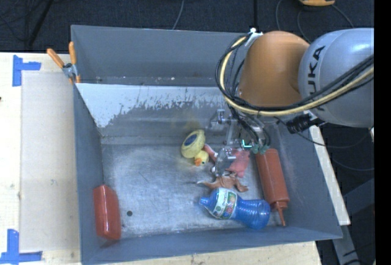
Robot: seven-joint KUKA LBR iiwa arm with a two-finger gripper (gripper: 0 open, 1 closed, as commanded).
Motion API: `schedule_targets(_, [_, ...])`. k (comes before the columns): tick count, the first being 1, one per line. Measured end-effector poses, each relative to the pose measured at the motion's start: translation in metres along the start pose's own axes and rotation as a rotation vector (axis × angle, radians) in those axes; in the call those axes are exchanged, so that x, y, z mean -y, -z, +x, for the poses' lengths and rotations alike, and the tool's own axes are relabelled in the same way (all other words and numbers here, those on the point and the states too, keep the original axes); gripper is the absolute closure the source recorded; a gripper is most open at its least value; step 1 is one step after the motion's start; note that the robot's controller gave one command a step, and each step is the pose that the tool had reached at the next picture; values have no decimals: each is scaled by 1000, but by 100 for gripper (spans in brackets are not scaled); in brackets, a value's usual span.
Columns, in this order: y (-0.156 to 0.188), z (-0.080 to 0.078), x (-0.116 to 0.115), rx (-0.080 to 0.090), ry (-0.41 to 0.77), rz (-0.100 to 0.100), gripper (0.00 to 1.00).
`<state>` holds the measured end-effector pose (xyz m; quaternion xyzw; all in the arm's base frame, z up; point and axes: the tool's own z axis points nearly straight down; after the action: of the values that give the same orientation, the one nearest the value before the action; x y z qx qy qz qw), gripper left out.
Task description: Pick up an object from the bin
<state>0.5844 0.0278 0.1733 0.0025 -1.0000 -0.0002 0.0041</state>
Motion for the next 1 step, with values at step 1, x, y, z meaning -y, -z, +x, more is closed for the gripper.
schedule_targets(1, [4, -2, 0, 7, -1, 0, 0])
